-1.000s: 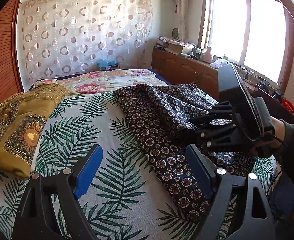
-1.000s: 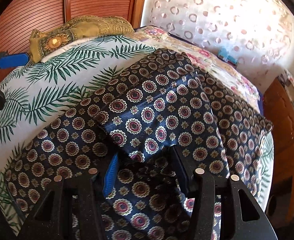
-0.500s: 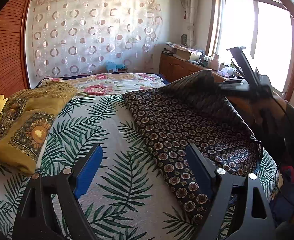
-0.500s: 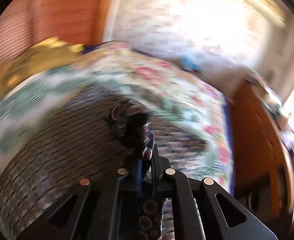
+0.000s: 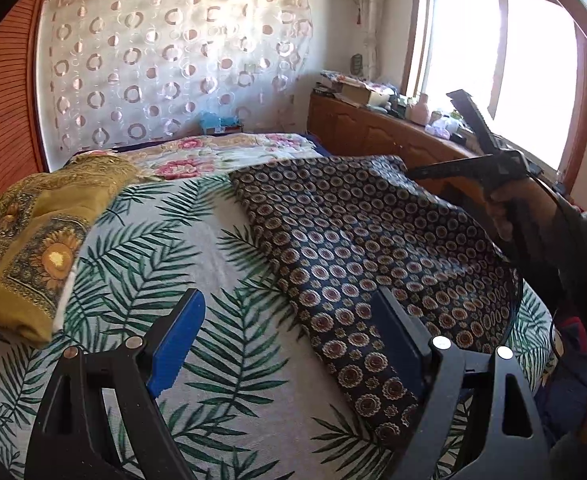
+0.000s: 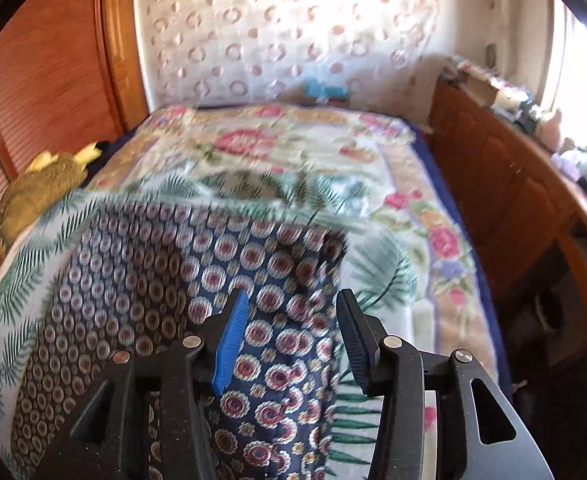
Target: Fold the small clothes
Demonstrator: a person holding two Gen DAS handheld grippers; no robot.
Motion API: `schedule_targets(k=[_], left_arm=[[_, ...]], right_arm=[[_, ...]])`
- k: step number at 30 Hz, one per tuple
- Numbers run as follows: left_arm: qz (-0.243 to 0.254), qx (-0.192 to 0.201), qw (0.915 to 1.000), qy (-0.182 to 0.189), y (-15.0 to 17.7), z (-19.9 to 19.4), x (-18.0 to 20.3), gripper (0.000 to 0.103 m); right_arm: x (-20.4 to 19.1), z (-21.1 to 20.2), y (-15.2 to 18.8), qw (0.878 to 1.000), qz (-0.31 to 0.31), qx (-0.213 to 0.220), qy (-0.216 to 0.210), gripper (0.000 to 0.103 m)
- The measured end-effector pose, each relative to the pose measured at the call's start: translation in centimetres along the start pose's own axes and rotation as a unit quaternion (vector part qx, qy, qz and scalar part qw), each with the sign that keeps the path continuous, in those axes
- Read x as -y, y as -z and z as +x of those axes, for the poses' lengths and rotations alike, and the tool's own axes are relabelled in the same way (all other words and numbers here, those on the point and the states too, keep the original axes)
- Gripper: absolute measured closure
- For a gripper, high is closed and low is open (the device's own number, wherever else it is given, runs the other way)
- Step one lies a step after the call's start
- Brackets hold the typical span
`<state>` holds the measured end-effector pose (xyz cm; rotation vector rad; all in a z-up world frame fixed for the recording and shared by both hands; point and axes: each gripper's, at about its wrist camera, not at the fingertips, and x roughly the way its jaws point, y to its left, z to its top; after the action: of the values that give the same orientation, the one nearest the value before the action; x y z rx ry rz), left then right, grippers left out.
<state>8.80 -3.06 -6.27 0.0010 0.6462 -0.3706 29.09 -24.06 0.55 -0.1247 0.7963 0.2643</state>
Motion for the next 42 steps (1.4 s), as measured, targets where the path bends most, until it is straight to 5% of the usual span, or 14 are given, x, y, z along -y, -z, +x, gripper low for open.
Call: schedule_targets(k=[4, 6, 8, 16, 22, 26, 30, 39, 42], left_arm=[[0.012, -0.016, 0.9998, 0.003, 0.4, 0.7, 0.7, 0.017], [0.014, -0.019, 0.9997, 0.005, 0.6, 0.8, 1.0, 0.017], [0.016, -0.023, 0.9996, 0.006, 0.7, 0.9, 1.2, 0.017], [0.021, -0.039, 0.999, 0.0, 1.1, 1.4, 1.4, 0.017], [0.016, -0.049, 0.9987, 0.0, 1.3, 1.7, 1.1, 0.017], [0.02, -0.054, 0.9983, 0.003, 1.3, 1.9, 1.3, 0.017], [0.022, -0.065, 0.9976, 0.004, 1.4, 2.5, 1.5, 0.017], [0.03, -0.085, 0.9957, 0.02, 2.0, 2.8, 2.2, 0.018], [0.032, -0.095, 0.9942, 0.038, 2.5, 2.7, 2.5, 0.027]], right_arm=[[-0.5, 2.3, 0.2, 0.999, -0.021, -0.03, -0.003, 0.056], [-0.6, 2.8, 0.1, 0.999, -0.031, -0.031, -0.01, 0.087], [-0.8, 2.8, -0.1, 0.998, -0.038, -0.033, -0.032, 0.097], [0.8, 1.2, -0.7, 0.999, -0.031, 0.011, 0.042, 0.1], [1.7, 1.1, 0.2, 0.999, -0.024, -0.001, 0.039, 0.1], [1.7, -1.3, 1.4, 0.999, -0.024, 0.011, 0.032, 0.089], [1.0, -3.3, 3.9, 0.999, -0.021, 0.024, 0.004, 0.057], [-1.3, -7.5, 10.1, 0.998, -0.059, 0.022, -0.013, 0.057], [-1.5, -8.7, 11.9, 0.998, -0.063, 0.019, -0.018, 0.049]])
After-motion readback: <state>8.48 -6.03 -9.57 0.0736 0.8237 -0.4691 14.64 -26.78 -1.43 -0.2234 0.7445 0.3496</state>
